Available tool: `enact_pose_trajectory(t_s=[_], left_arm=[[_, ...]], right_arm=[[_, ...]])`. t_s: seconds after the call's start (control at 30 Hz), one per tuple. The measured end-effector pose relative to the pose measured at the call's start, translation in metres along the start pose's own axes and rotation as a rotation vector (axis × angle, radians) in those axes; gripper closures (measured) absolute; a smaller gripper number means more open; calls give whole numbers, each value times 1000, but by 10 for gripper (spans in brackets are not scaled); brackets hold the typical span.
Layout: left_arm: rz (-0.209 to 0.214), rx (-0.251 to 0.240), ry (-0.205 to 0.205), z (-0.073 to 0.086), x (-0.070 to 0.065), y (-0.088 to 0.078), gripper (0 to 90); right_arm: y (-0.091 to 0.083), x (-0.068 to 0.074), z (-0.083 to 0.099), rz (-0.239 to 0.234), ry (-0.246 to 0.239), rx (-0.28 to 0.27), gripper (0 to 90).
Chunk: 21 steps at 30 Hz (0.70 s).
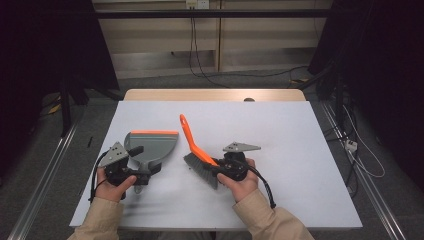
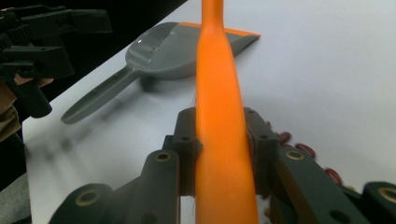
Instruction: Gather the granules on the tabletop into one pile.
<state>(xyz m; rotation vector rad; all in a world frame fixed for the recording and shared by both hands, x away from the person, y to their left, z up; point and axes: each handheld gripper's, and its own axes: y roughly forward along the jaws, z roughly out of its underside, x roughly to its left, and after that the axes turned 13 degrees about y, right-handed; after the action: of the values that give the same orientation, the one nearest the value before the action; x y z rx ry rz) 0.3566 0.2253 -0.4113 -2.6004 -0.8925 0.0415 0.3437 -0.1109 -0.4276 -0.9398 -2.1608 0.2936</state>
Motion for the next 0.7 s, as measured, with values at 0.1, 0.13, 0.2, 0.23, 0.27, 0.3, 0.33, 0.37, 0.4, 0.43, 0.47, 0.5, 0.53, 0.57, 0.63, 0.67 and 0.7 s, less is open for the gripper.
enact_pose_trajectory(t_s=[0.1, 0.13, 0.2, 0.23, 0.27, 0.3, 0.33, 0.37, 0.4, 0.43, 0.47, 0.5, 0.53, 0.57, 0.63, 0.67, 0.7], left_arm=[[-1, -1, -1, 0, 0, 1, 57], [-1, 0, -1, 0, 0, 1, 57], [1, 1, 1, 0, 0, 1, 57], [2, 3, 2, 0, 0, 1, 57], [2, 2, 2, 0, 0, 0, 57], [2, 0, 2, 0, 0, 0, 57], [0, 0, 2, 0, 0, -1, 57], [0, 0, 2, 0, 0, -1, 57], [-1, -2, 3, 0, 1, -2, 57], [-3, -6, -1, 0, 1, -2, 57], [-4, -6, 0, 0, 1, -3, 57], [-5, -7, 0, 0, 1, -3, 57], [-5, -6, 0, 0, 1, -3, 57], [-5, -6, -1, 0, 1, -3, 57], [-1, -8, 4, -1, 0, -3, 57], [0, -9, 5, -1, -1, -2, 57], [0, -10, 5, -1, -1, -2, 57]], right_arm=[[13, 7, 0, -12, 20, 1, 710], [17, 10, 0, -14, 23, 3, 710], [26, 14, -1, -11, 20, 6, 710], [31, 16, -1, -7, 29, 9, 710], [36, 16, -2, 10, 29, 13, 710], [40, 17, -2, 27, 31, 23, 710], [44, 16, -1, 47, 26, 28, 710], [47, 15, -1, 67, 20, 16, 710], [48, 14, -2, 79, 29, 13, 709], [48, 11, -2, 78, 53, 15, 709], [47, 9, -3, 85, 68, 17, 709], [47, 8, -3, 93, 68, 17, 708], [46, 8, -2, 97, 73, 14, 708], [44, 7, -2, 104, 79, 13, 708], [42, 6, -3, 113, 85, 16, 708], [40, 5, -3, 120, 92, 14, 708], [39, 3, -3, 124, 94, 14, 708]])
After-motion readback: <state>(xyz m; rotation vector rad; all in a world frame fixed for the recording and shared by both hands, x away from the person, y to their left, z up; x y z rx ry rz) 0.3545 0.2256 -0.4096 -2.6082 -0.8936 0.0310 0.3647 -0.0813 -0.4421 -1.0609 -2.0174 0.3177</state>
